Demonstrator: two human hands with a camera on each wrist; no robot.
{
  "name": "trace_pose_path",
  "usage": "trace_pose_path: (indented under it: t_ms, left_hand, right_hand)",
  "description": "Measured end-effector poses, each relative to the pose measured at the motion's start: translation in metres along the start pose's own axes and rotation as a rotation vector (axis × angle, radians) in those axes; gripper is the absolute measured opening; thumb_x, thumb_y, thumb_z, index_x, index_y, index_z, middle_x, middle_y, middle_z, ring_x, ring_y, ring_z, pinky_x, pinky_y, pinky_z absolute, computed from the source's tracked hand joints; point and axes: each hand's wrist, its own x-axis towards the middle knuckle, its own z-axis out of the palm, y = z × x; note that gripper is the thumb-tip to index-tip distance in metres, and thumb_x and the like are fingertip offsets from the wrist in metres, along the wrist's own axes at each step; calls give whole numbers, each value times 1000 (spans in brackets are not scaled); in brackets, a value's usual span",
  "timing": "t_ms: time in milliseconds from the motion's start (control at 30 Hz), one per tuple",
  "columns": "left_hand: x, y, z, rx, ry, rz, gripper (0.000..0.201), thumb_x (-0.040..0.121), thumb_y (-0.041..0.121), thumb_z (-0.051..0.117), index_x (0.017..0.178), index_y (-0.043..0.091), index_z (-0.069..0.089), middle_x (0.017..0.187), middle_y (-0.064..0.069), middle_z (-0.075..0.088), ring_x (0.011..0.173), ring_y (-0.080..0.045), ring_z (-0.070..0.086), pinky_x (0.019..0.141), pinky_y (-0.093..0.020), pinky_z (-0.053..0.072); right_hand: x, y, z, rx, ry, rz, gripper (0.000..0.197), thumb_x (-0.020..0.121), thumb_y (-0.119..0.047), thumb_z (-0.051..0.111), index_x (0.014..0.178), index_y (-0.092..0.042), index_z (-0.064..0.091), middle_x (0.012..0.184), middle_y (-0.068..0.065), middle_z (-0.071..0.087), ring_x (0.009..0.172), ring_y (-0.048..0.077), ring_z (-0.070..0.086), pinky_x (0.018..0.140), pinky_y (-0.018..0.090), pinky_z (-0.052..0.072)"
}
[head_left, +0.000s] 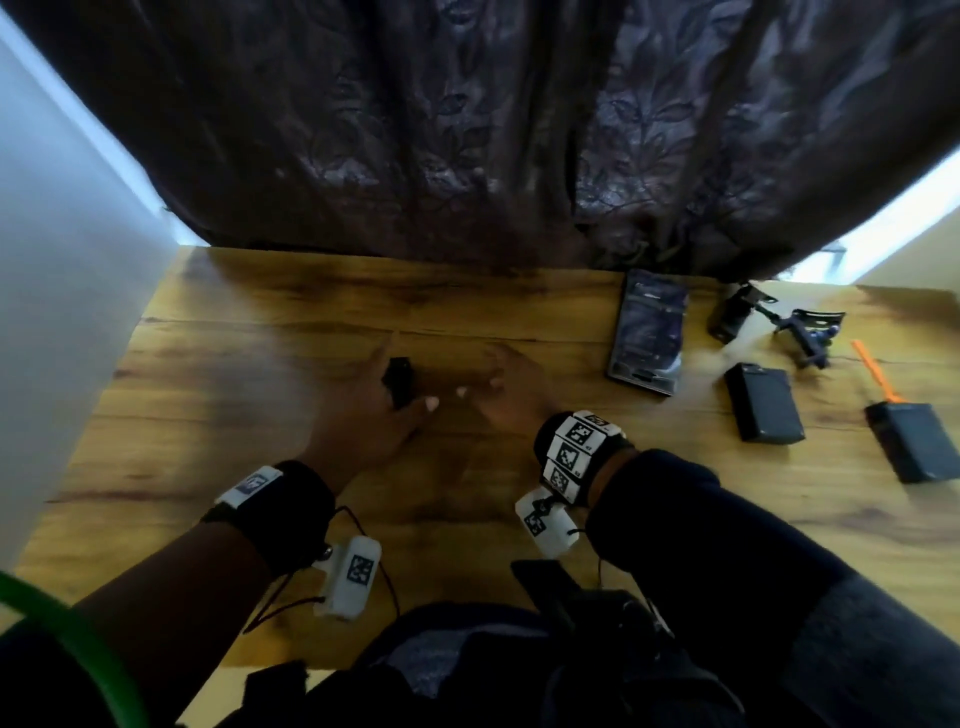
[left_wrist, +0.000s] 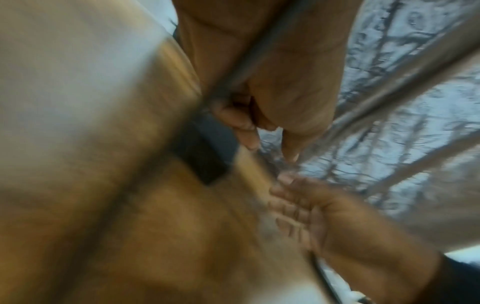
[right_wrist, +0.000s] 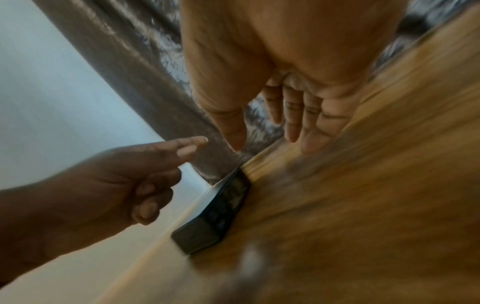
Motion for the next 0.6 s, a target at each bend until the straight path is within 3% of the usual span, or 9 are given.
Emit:
trace_pose_path:
  t_ms: [33,67,133,233,333,500,600]
  left_hand:
    - [4,14,5,-64,-47,13,101,85,65,72,163,38,15,104,-6,73,90,-12,70,77,-35,58]
    - [9,32,14,-109,-119,36,98,85,62,73,163,39,18,78,-6,68,66,-6,63,61,-26,52]
    - [18,61,32,-140,-277,110,87,90,53,73,161,37,25,57,-1,55,49,-3,50,50,-20,37]
    - [34,95,65,-221,-476,119,74,94,40,74,157,31,37,57,8,58,52,-1,55,52,-16,41]
    - [47,112,96,-281,-591,94,68,92,37,76,152,24,47,66,8,67,66,-4,66,65,-20,51]
    - [69,114,114,-291,-678,52,64,90,38,77,147,20,53,95,-5,79,82,-16,73,70,-26,55]
    - [71,109,110,-286,-672,9,61,90,39,78,144,22,54,84,3,78,74,-10,71,68,-25,54]
  right_hand:
    - [0,12,-16,-36,43,29,83,84,-57,71,153,-24,40,141,0,61,122,22,62,96,37,55]
    - [-4,25,-35,-67,93,67,79,85,-56,70,151,-21,43,135,1,64,117,22,64,91,35,55]
    - [-7,50,-65,-122,208,143,68,87,-48,69,145,-18,50,124,3,67,111,25,65,83,31,52]
    - [-9,81,-98,-244,376,229,55,82,-52,67,127,-20,60,123,9,64,116,33,61,93,41,53]
    - [-7,100,-115,-239,432,422,82,73,-64,70,141,-25,45,141,11,46,128,38,48,106,46,43]
    - [13,114,-125,-222,359,529,113,63,-67,76,152,-24,19,143,16,44,128,40,48,107,52,42]
    - [18,117,-129,-215,348,525,118,60,-63,78,151,-26,12,140,21,49,126,41,50,105,53,44]
